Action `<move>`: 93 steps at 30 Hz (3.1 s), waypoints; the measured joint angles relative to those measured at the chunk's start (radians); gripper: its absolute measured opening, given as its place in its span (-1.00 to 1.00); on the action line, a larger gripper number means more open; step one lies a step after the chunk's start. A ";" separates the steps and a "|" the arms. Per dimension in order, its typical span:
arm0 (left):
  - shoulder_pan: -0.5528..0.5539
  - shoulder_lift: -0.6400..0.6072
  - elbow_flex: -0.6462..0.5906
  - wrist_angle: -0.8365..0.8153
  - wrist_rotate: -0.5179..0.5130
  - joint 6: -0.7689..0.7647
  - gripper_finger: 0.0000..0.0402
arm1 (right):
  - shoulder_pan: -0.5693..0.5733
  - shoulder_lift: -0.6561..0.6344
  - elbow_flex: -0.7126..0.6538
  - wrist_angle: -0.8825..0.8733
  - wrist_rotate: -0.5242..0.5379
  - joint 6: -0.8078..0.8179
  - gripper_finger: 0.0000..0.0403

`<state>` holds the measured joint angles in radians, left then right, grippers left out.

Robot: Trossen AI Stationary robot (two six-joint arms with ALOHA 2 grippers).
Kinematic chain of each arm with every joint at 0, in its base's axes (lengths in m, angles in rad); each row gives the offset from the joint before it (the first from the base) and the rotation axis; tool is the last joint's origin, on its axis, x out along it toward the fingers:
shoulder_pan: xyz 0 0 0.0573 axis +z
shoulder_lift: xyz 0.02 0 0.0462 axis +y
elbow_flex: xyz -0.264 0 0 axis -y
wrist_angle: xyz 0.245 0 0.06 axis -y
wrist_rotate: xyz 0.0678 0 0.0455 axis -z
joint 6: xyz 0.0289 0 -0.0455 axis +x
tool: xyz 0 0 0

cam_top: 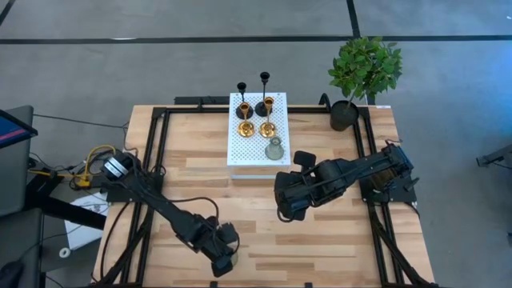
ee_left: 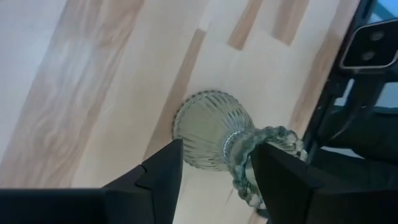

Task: Pick & Place candle stick holders
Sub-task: Put the green glass candle holder aligned with the other green glass candle holder on the shelf

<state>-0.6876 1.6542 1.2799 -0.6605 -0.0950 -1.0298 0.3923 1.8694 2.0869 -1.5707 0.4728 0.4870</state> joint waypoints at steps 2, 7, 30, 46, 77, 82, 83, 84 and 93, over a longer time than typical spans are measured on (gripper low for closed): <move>0.000 0.016 0.003 0.017 0.002 -0.001 -0.07 | 0.000 0.000 0.000 0.000 0.000 0.000 -1.00; 0.000 0.022 0.003 0.049 0.002 -0.001 -0.15 | 0.000 0.000 0.000 0.000 0.000 0.000 -1.00; 0.036 -0.148 -0.007 -0.146 -0.046 0.003 -0.85 | 0.008 0.000 0.000 0.001 0.048 0.011 -1.00; 0.194 -0.341 0.141 -0.439 -0.035 0.060 -0.85 | 0.035 0.000 0.000 0.000 0.136 0.064 -1.00; 0.673 -0.342 0.357 -0.598 -0.027 0.554 -0.85 | -0.055 -0.341 -0.120 0.319 0.022 -0.316 -1.00; 0.733 -0.329 0.374 -0.587 -0.026 0.554 -0.85 | -0.096 -0.542 -0.454 0.594 -0.124 -0.382 -1.00; 0.741 -0.317 0.389 -0.577 -0.024 0.554 -0.85 | -0.109 -0.586 -0.523 0.659 -0.177 -0.391 -1.00; 0.748 -0.302 0.406 -0.567 -0.024 0.554 -0.85 | -0.122 -0.631 -0.590 0.718 -0.227 -0.392 -1.00; 0.827 -0.081 0.633 -0.612 0.028 0.569 -0.85 | -0.212 -0.940 -0.951 0.825 -0.292 -0.365 -1.00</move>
<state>0.1399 1.5728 1.9132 -1.2729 -0.0667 -0.4607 0.1802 0.9296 1.1360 -0.7461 0.1806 0.1215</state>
